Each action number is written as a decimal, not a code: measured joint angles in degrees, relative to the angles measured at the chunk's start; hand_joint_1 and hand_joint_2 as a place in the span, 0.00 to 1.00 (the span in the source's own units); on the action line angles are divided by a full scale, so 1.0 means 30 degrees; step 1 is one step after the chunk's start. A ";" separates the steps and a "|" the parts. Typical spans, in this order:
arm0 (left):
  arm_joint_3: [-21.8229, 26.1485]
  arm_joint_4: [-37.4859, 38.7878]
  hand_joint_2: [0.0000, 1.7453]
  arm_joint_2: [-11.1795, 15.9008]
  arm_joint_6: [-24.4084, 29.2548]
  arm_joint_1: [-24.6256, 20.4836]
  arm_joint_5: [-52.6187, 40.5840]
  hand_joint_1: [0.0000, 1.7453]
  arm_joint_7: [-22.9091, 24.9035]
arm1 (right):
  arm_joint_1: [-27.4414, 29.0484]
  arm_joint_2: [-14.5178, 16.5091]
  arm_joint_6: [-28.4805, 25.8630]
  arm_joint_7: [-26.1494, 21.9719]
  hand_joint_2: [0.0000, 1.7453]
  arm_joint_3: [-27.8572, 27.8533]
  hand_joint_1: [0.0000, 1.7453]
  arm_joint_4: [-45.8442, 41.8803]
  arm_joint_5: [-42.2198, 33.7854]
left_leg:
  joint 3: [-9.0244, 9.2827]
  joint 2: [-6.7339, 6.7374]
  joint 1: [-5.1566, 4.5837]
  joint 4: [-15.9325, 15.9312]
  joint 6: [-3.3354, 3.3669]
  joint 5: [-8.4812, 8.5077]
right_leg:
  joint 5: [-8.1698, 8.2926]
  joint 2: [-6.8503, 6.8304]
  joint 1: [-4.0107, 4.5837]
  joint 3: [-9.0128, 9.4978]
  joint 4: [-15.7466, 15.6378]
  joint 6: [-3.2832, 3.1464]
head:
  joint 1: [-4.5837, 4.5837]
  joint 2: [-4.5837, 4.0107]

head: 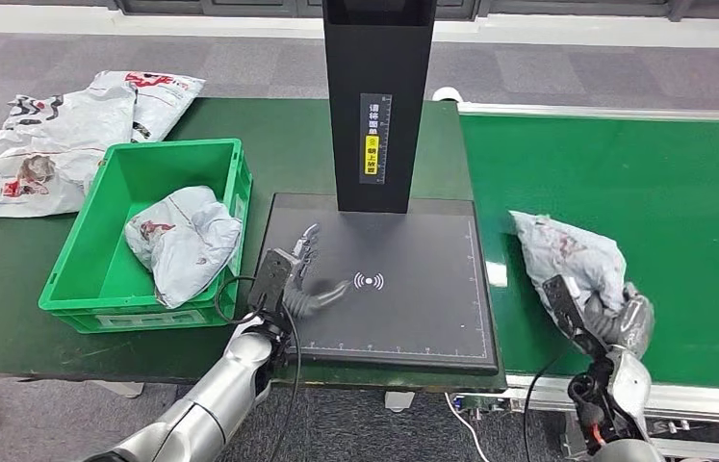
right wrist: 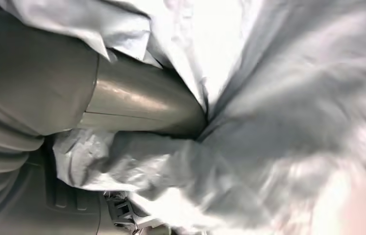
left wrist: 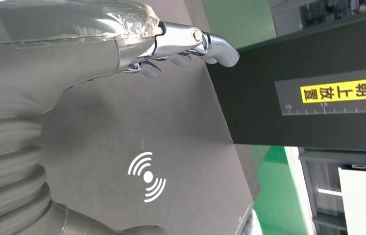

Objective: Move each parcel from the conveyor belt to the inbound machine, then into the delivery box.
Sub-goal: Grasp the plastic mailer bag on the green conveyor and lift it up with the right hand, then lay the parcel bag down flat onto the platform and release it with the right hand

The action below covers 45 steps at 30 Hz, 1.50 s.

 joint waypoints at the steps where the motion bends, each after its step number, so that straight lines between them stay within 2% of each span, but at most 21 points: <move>1: 0.0062 -0.0069 1.00 0.0005 0.0071 0.0064 -0.0126 0.00 -0.0004 | 0.0210 0.0266 -0.0249 -0.0977 1.00 0.0088 1.00 -0.1094 -0.1243 | -0.0001 -0.0006 0.0001 0.0000 -0.0001 0.0001 | -0.0002 -0.0007 0.0001 -0.0002 0.0003 -0.0002 | -0.0002 0.0000; 4: 0.0259 -0.0093 1.00 0.0005 0.0254 0.0087 -0.0393 0.00 -0.0071 | 0.0971 0.1012 -0.0423 -0.2358 1.00 0.0757 1.00 -0.4626 -0.3501 | -0.0009 -0.0010 0.0003 -0.0002 -0.0005 0.0002 | -0.0006 -0.0010 0.0002 -0.0014 0.0016 -0.0007 | -0.0002 0.0002; 7: 0.0461 0.0020 1.00 -0.0004 0.0407 -0.0067 -0.0484 0.00 -0.0151 | 0.1662 0.1745 -0.0441 -0.2609 1.00 0.1869 1.00 -0.7920 -0.3737 | -0.0016 0.0011 0.0003 -0.0003 -0.0008 -0.0001 | -0.0007 0.0019 0.0001 -0.0037 0.0022 -0.0009 | -0.0002 0.0003; 15: 0.0623 0.0561 1.00 -0.0295 0.0711 -0.0595 -0.0502 0.00 -0.0180 | 0.3030 0.3544 -0.0449 -0.2164 1.00 0.4549 1.00 -1.3491 -0.1651 | -0.0022 0.0004 0.0003 -0.0002 -0.0009 0.0000 | -0.0009 0.0008 0.0001 -0.0042 0.0021 -0.0011 | -0.0006 0.0005; 20: 0.0723 0.0898 1.00 -0.0555 0.0751 -0.0871 -0.0514 0.00 -0.0180 | 0.3561 0.4019 -0.0188 -0.0532 1.00 0.6510 1.00 -1.5006 -0.0501 | -0.0026 0.0013 0.0002 -0.0002 -0.0009 -0.0001 | -0.0009 0.0016 0.0000 -0.0047 0.0019 -0.0011 | -0.0002 0.0004; 26: 0.0895 0.1235 1.00 -0.0721 0.0651 -0.1140 -0.0513 0.00 -0.0180 | 0.3781 0.4132 0.0024 0.0479 1.00 0.8668 1.00 -1.5079 0.0335 | -0.0030 0.0008 0.0003 -0.0003 -0.0011 0.0001 | -0.0009 0.0010 0.0001 -0.0050 0.0021 -0.0011 | -0.0004 0.0003; 29: 0.0900 0.1328 1.00 -0.0732 0.0556 -0.1223 -0.0474 0.00 -0.0180 | 0.3673 0.4134 0.0675 0.0886 1.00 0.9603 1.00 -1.4738 0.0503 | -0.0030 0.0016 0.0005 -0.0004 -0.0012 0.0001 | -0.0009 0.0022 0.0002 -0.0052 0.0023 -0.0012 | -0.0005 0.0005; 31: 0.0900 0.1346 1.00 -0.0741 0.0502 -0.1288 -0.0396 0.00 -0.0184 | 0.3431 0.4134 0.1567 0.1243 1.00 1.0303 1.00 -1.4105 0.0198 | -0.0031 0.0016 0.0007 -0.0005 -0.0014 0.0002 | -0.0009 0.0020 0.0003 -0.0052 0.0022 -0.0012 | -0.0005 0.0005; 39: 0.0900 0.1320 1.00 -0.0601 -0.0005 -0.1329 0.0208 0.00 -0.0135 | 0.2086 0.4037 0.7139 0.1978 1.00 1.2613 1.00 -0.9187 -0.2849 | -0.0026 0.0006 0.0010 -0.0005 -0.0023 0.0010 | -0.0009 0.0011 0.0005 -0.0049 0.0022 -0.0014 | -0.0005 0.0002; 44: 0.0900 0.1022 1.00 -0.0445 -0.0027 -0.1118 0.0480 0.00 -0.0118 | 0.1768 0.3693 0.8423 0.2102 1.00 1.3863 1.00 -0.6382 -0.3313 | -0.0023 0.0007 0.0009 -0.0005 -0.0022 0.0009 | -0.0010 0.0012 0.0004 -0.0046 0.0018 -0.0013 | -0.0005 0.0007; 45: 0.0900 0.0949 1.00 -0.0417 -0.0025 -0.1069 0.0506 0.00 -0.0096 | 0.1713 0.3644 0.8516 0.2136 1.00 1.4027 0.87 -0.6031 -0.3355 | -0.0019 0.0010 0.0009 -0.0005 -0.0022 0.0009 | -0.0010 0.0014 0.0004 -0.0044 0.0017 -0.0013 | -0.0005 0.0007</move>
